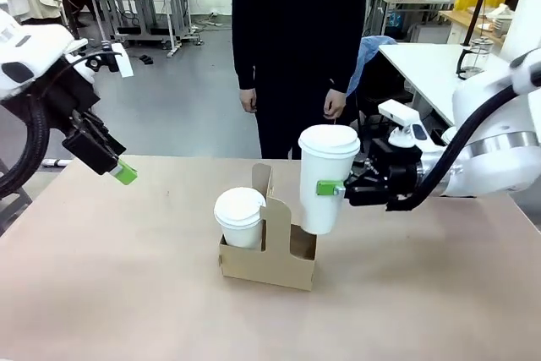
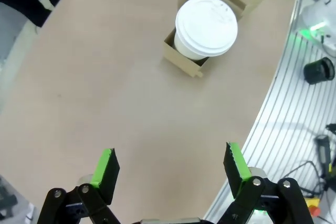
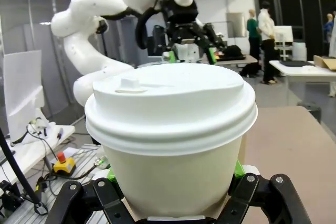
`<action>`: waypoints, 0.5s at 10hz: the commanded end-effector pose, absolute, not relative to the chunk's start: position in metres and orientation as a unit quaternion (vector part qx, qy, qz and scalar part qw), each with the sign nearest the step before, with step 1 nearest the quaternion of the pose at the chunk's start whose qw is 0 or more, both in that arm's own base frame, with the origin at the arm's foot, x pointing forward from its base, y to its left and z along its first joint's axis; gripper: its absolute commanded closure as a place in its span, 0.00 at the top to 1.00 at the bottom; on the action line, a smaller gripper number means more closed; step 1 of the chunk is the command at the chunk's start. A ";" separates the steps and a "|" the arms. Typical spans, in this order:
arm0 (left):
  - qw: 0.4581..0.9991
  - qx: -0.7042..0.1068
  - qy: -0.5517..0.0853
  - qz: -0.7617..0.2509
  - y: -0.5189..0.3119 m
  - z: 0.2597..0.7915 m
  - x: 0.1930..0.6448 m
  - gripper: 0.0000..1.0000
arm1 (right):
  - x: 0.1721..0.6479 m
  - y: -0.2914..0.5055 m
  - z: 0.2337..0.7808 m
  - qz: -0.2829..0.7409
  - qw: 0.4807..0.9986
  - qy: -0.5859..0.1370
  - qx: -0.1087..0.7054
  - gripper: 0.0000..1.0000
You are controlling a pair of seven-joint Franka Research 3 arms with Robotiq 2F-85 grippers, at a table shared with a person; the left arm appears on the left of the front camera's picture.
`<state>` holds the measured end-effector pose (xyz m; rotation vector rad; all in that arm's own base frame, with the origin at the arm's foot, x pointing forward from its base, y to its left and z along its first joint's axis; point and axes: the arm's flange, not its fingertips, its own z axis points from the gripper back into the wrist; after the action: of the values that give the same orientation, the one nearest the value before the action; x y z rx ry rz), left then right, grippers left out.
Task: Pour a drink into a cup and package it in a carrier.
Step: Insert the held 600 ml Paper Cup into the Cup Carrier.
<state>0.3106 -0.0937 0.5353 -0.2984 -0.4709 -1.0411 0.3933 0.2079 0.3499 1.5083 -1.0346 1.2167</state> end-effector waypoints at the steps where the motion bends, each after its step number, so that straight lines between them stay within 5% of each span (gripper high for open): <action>1: 0.816 -0.141 -0.232 -0.511 -0.085 0.515 0.314 1.00 | 0.398 0.219 0.333 0.488 0.439 -0.422 0.625 0.81; 5: 0.823 -0.138 -0.219 -0.506 -0.085 0.523 0.324 1.00 | 0.388 0.234 0.316 0.492 0.435 -0.446 0.608 0.81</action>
<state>0.3287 -0.0844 0.5187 -0.2970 -0.4659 -1.0539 0.3871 0.2244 0.3154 1.5374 -1.0417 1.2165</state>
